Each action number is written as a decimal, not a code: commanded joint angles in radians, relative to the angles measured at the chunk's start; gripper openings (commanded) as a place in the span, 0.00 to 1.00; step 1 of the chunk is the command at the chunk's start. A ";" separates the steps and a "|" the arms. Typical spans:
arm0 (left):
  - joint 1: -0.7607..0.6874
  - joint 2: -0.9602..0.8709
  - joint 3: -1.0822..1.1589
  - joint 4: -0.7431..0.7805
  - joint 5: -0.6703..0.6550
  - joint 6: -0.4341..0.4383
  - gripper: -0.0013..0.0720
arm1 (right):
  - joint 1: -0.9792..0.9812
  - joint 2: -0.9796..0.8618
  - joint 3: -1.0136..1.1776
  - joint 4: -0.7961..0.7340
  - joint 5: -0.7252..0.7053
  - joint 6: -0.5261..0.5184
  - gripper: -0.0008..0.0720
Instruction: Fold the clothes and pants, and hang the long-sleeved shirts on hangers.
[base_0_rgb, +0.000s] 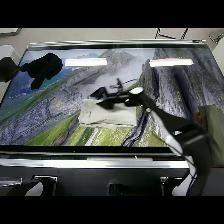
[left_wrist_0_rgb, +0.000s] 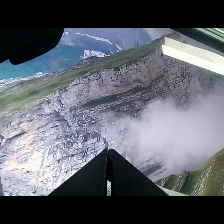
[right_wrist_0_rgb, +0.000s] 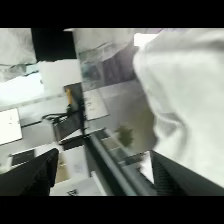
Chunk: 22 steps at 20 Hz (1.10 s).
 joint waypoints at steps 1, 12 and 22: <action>0.009 0.023 -0.006 0.013 -0.002 0.024 0.05 | -0.231 0.123 0.001 -0.481 0.195 0.167 0.90; -0.024 0.023 -0.006 0.009 -0.003 0.014 0.05 | -0.314 0.058 -0.253 -0.374 0.224 -0.072 0.89; -0.053 0.021 -0.006 0.009 -0.001 0.005 0.05 | -0.506 0.134 0.040 -0.353 0.382 -0.070 0.08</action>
